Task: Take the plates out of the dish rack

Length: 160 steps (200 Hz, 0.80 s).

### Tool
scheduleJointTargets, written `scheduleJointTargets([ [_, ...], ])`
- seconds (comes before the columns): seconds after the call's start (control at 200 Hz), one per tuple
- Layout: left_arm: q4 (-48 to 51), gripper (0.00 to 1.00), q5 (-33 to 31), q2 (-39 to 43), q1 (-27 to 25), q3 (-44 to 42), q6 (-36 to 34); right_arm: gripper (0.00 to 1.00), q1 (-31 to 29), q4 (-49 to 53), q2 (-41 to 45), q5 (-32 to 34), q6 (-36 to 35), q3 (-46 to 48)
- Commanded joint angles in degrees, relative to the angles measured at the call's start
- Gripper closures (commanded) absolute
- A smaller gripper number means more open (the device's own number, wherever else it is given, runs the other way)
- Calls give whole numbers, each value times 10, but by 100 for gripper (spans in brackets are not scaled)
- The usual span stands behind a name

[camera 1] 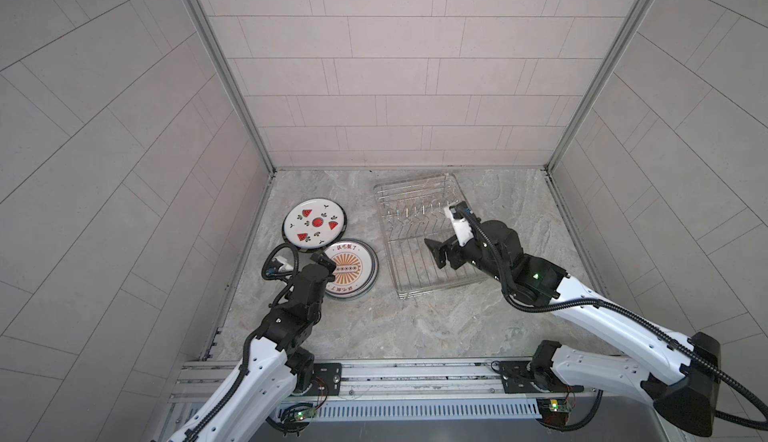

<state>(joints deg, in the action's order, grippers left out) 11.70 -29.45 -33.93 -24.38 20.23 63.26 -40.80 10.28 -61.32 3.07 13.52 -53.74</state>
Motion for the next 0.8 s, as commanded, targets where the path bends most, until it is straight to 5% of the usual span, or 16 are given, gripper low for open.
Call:
scheduleJointTargets([
  [0.0,-144,0,-49,-23,4,26,-177,0,82,43,-9,10,60,-49],
  [0.195,-350,0,-133,-131,10,42,-382,0,243,79,-27,23,88,-88],
  [0.325,-361,0,-137,-214,51,81,-445,0,297,23,-45,101,64,-39],
  [0.535,-421,0,-158,-278,130,38,-517,0,444,74,-146,95,59,-29],
  [0.796,-456,0,-148,-324,158,8,-576,1,454,-146,-106,180,26,160],
])
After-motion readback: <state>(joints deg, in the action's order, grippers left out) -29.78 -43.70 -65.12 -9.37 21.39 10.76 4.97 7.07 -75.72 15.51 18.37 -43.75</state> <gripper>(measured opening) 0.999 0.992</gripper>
